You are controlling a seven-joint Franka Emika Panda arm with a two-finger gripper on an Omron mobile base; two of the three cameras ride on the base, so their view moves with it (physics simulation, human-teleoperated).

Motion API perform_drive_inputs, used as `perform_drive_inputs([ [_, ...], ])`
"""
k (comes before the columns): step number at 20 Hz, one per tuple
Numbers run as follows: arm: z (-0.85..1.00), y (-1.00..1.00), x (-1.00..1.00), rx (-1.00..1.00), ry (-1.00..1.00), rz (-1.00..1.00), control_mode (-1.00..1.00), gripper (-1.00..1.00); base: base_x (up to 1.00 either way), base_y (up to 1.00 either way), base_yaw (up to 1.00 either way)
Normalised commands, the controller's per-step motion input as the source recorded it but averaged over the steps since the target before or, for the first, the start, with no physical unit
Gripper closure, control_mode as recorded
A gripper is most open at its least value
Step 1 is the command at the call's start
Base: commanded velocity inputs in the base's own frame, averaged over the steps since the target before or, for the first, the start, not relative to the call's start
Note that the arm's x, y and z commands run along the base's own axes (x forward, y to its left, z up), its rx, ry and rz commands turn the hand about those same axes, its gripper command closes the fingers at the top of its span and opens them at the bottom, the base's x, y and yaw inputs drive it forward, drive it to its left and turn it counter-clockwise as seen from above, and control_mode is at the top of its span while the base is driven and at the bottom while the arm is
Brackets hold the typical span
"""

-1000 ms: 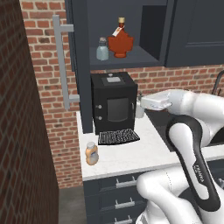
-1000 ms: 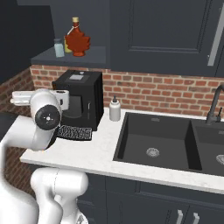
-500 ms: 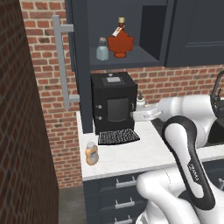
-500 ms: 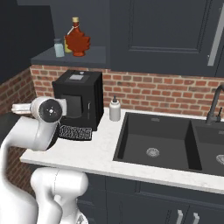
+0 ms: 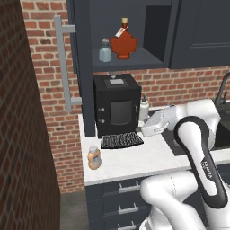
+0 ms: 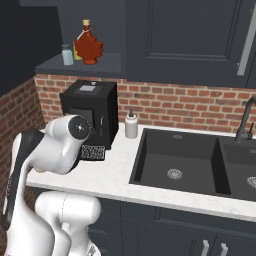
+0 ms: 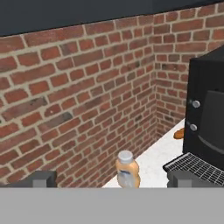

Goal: Put the shaker and condiment bottle from the counter next to their counterparts in the cabinet.

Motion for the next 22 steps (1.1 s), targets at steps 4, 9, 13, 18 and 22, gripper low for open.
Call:
perform_drive_inputs([
  [4, -0.35, 0.00, 0.00, -0.07, 0.02, 0.28, -1.00, -1.00, 0.00, 0.00, 0.00],
  [9, -0.32, 0.00, 0.00, -0.04, 0.00, 0.28, -1.00, -1.00, 0.00, 0.00, 0.00],
  [13, -0.27, 0.04, 0.00, -0.05, 0.00, 0.25, -1.00, -1.00, 0.00, 0.00, 0.00],
  [18, -0.18, 0.16, 0.00, -0.03, 0.00, 0.19, -1.00, -1.00, 0.00, 0.00, 0.00],
  [22, -0.19, 0.26, -0.01, 0.00, -0.08, 0.18, -1.00, -1.00, 0.00, 0.00, 0.00],
])
